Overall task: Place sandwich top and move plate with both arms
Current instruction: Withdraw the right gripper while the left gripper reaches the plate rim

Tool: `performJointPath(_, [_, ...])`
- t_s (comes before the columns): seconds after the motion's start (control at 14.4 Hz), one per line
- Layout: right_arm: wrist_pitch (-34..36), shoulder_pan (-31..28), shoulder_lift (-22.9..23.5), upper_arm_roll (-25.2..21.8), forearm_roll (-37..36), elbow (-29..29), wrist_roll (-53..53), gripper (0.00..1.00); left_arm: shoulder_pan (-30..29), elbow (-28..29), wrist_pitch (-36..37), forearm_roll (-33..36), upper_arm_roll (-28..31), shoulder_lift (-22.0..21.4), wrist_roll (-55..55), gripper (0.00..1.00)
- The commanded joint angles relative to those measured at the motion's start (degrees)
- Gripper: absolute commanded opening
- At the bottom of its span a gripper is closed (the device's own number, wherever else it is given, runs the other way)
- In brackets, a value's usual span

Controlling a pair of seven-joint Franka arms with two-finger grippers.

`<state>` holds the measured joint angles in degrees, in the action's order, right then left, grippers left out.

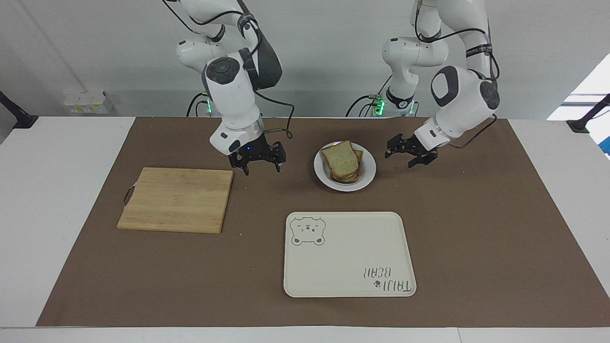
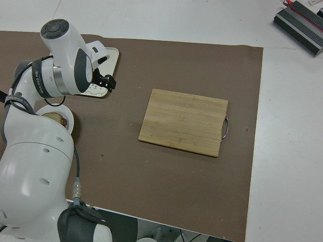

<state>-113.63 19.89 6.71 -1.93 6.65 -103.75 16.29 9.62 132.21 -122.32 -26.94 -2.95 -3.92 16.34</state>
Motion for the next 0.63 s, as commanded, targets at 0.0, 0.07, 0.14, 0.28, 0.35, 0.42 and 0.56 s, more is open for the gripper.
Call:
performJointPath(0.0, [4.72,-4.76,-3.09,0.7,-1.38,0.74,-1.17,1.0,2.94,5.32,-6.25,-2.58,0.75,-0.13,2.12,1.0])
performJointPath(0.07, [6.21,-6.17,-3.89,0.7,-1.38,0.74,-1.17,1.0,3.38,6.38,-7.92,-3.89,0.75,0.75,3.34,0.99])
performJointPath(0.14, [7.27,-7.49,-4.59,0.7,-1.38,0.74,-1.17,1.0,4.43,7.78,-10.11,-5.82,0.75,1.19,4.74,0.97])
performJointPath(0.28, [9.03,-10.04,-5.74,0.62,-1.55,0.83,-1.17,1.0,6.02,10.51,-14.24,-11.18,0.75,1.2,7.55,0.9])
performJointPath(0.35, [9.82,-11.53,-6.44,0.62,-1.55,0.83,-1.17,1.0,6.8,11.3,-15.22,-13.55,0.75,1.28,9.83,0.85])
performJointPath(0.42, [10.7,-12.94,-7.14,0.62,-1.55,0.83,-1.17,1.0,7.68,11.92,-16.1,-15.4,0.75,1.37,11.16,0.76])
performJointPath(0.56, [12.19,-14.53,-8.2,0.62,-2.86,0.83,-1.17,1.0,8.13,12.28,-16.46,-16.04,0.75,1.37,11.52,0.61])
